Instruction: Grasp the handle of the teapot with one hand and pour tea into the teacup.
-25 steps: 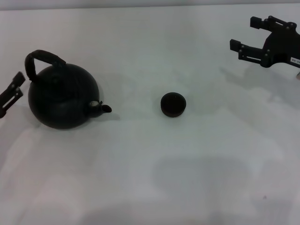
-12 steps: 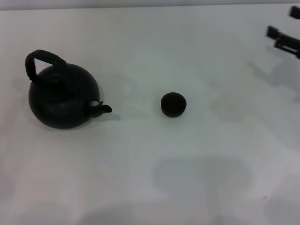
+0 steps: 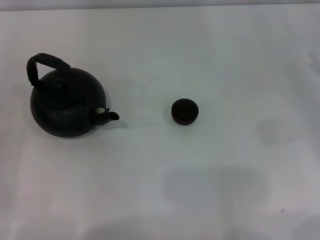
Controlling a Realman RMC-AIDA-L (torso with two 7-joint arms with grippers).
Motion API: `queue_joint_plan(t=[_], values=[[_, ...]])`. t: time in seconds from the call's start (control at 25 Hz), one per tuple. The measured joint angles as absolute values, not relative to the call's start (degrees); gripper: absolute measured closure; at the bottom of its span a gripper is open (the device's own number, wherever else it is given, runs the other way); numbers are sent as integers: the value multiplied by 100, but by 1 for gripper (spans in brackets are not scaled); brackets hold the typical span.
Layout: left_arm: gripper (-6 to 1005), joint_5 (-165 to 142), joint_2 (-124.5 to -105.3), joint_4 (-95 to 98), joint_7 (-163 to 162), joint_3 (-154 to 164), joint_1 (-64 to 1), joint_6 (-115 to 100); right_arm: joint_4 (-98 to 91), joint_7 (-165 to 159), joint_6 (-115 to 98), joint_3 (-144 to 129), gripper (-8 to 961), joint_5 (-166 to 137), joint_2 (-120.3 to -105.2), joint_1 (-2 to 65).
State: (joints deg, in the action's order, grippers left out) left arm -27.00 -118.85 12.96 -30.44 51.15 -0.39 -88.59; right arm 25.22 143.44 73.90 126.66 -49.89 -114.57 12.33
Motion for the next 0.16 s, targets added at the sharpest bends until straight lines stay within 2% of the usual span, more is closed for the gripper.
queue_joint_plan(t=[0.16], values=[[197,-2452,-11880,1059,-3056,5115,-253,-8845,2458,14372,7052,12691,112,-4974,-11454,1268]])
